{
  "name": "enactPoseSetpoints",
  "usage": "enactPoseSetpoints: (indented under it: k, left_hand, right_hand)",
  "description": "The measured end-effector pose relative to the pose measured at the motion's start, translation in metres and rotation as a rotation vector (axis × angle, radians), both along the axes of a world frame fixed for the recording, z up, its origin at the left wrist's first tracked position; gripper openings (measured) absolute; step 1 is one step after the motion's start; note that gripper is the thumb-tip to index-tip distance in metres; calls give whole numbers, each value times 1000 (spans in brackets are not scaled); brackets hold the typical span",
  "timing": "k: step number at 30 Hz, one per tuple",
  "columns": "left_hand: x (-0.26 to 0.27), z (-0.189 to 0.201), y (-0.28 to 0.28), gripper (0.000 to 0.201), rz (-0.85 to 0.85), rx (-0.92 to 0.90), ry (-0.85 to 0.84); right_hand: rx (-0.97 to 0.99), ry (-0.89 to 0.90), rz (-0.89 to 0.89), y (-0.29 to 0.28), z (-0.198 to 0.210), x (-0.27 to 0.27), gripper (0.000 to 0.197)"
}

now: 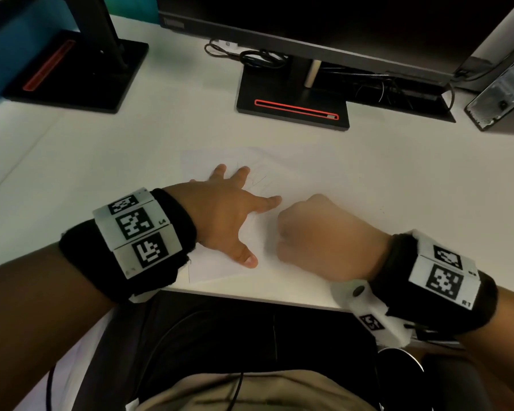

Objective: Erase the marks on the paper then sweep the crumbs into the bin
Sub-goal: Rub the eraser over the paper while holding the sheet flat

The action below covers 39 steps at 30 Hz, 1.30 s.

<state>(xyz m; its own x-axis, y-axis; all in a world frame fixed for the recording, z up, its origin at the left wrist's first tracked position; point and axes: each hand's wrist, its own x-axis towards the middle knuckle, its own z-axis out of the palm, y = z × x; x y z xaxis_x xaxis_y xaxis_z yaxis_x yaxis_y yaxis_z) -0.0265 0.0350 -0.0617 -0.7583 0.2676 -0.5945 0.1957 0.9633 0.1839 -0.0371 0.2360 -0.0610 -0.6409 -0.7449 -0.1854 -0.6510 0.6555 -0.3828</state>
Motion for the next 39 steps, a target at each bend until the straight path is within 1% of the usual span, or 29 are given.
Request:
enactPoseSetpoints:
  k: [2, 6, 10, 11, 14, 15, 16, 18, 19, 20, 23, 25, 27, 28, 31, 32, 33, 35, 36, 37, 39]
  left_hand:
    - [0, 0, 1, 113, -2, 3, 2]
    - [0, 0, 0, 114, 0, 1, 10]
    - [0, -2, 0, 113, -8, -3, 18]
    - [0, -3, 0, 113, -10, -4, 19]
    - [0, -2, 0, 114, 0, -1, 11]
    - [0, -2, 0, 114, 3, 0, 9]
    - [0, -2, 0, 114, 3, 0, 10]
    - [0, -2, -1, 113, -2, -3, 13]
    - [0, -2, -1, 113, -4, -4, 12]
    - [0, -2, -1, 113, -4, -2, 12]
    - [2, 0, -1, 114, 8, 8, 4]
    - [2, 0, -2, 114, 5, 15, 9]
    - [2, -1, -2, 114, -1, 16, 10]
    - [2, -1, -2, 114, 0, 14, 11]
    - [3, 0, -1, 113, 11, 10, 5]
    - [3, 0, -1, 112, 13, 13, 3]
    - [3, 0, -1, 113, 15, 19, 1]
    - [2, -1, -2, 114, 11, 27, 0]
    - [2, -1, -2, 114, 9, 25, 1]
    - [2, -1, -2, 114, 8, 21, 0]
    - [3, 0, -1, 113, 11, 13, -4]
  right_hand:
    - [10, -38, 56, -5, 1, 10, 29]
    - [-15, 20, -67, 1, 2, -16, 33]
    - [2, -48, 50, -7, 0, 6, 29]
    - [8, -50, 37, -6, 0, 1, 30]
    - [19, 42, -88, 2, 3, -28, 37]
    - [27, 63, -86, 3, 3, -29, 37]
    - [34, 62, -49, 2, 3, -25, 36]
    - [33, -1, 53, -2, 2, -9, 33]
    - [36, -26, 65, -1, 2, -7, 32]
    - [37, -14, 50, 0, 2, -13, 33]
    - [37, 67, -64, 5, 5, -35, 38]
    - [42, 50, -1, 4, 5, -25, 35]
    - [32, -26, 73, 2, 2, -13, 33]
    - [34, -32, 66, 2, 3, -16, 34]
    - [36, 42, -87, 6, 6, -41, 39]
    - [41, 59, -97, 7, 6, -43, 38]
    - [48, 61, -67, 6, 6, -39, 36]
    - [48, 13, 31, 2, 3, -25, 33]
    - [46, -20, 47, 2, 3, -23, 33]
    - [52, -23, 33, 2, 3, -27, 34]
    - [61, 25, -57, 5, 6, -44, 34]
